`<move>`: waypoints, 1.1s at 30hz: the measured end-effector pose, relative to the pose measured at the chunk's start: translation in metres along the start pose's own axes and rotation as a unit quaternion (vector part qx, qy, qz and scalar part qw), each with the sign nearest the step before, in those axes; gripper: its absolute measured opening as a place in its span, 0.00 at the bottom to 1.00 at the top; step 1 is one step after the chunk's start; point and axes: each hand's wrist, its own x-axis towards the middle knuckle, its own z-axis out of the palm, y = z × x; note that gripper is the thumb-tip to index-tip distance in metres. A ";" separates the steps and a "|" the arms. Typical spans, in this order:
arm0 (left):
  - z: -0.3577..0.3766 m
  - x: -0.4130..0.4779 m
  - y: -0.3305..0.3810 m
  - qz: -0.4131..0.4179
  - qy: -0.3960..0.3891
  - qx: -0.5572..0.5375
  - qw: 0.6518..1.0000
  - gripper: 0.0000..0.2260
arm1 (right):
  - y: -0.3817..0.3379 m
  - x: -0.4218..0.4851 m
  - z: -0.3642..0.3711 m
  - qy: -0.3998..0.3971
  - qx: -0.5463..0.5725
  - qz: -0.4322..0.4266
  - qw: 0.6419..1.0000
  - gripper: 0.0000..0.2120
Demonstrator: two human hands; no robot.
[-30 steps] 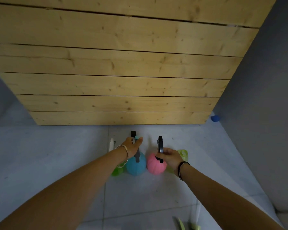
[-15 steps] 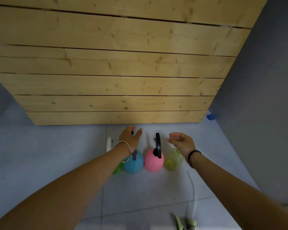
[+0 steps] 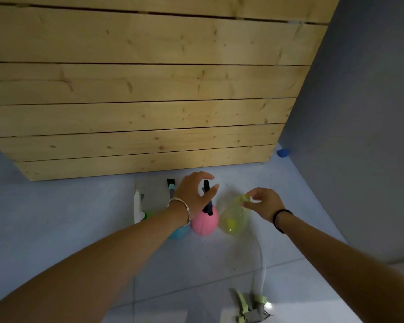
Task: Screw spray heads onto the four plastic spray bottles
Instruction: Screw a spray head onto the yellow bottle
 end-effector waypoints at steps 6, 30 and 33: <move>0.036 -0.016 0.019 -0.005 -0.149 0.024 0.988 0.35 | -0.027 -0.048 -0.051 -0.104 0.135 -0.010 0.985 0.08; 0.073 -0.082 -0.032 -0.094 -0.310 0.150 0.934 0.43 | 0.187 -0.149 0.073 0.037 0.138 0.318 0.937 0.18; 0.073 -0.081 -0.032 -0.097 -0.308 0.148 0.935 0.44 | 0.184 -0.148 0.079 0.048 0.114 0.318 0.940 0.16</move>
